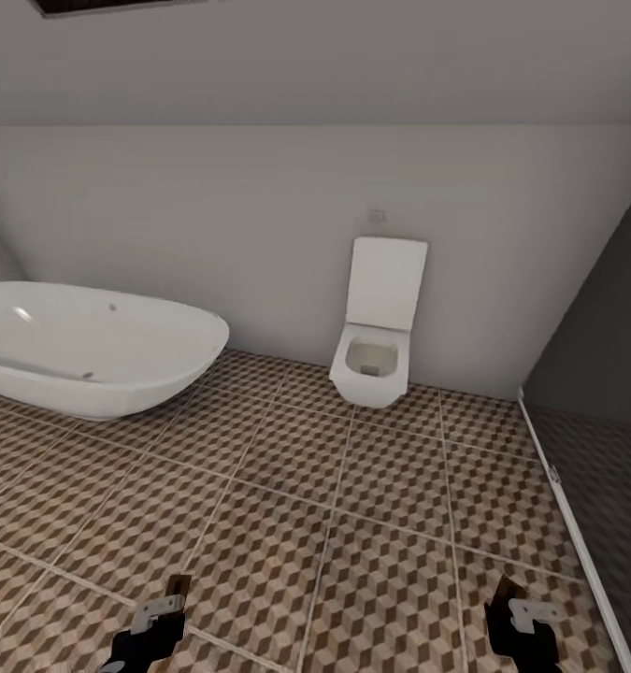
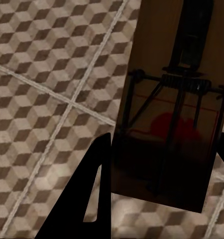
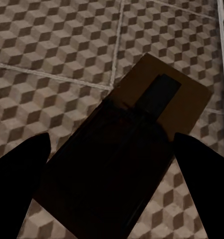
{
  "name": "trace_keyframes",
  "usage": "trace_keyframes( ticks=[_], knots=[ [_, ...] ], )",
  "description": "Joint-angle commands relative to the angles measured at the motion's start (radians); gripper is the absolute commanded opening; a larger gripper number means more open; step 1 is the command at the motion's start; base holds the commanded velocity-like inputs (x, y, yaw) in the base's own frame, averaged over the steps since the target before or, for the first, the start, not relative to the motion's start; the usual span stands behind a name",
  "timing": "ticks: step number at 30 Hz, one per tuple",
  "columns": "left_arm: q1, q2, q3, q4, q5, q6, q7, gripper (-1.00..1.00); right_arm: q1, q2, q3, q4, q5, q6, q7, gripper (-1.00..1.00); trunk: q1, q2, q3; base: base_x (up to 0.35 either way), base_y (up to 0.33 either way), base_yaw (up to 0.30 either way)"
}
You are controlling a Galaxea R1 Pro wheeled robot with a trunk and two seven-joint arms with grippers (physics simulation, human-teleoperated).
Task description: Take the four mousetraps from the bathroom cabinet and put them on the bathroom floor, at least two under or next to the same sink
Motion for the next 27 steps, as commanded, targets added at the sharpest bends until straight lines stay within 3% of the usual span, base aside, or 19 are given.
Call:
trace_keyframes(
  ticks=[1,27],
  knots=[
    [-0.002,0.0,-0.005,0.004,0.002,-0.006,0.005,-1.0,0.0,0.0,-0.004,0.001,0.011,-0.003,-0.003,-1.0,0.0,0.0,-0.001,0.0,0.0,0.287],
    [-0.002,0.0,-0.005,0.004,0.002,-0.006,0.005,-1.0,0.0,0.0,-0.003,0.001,0.011,-0.003,-0.002,-1.0,0.0,0.0,0.01,0.0,0.0,0.263]
  ],
)
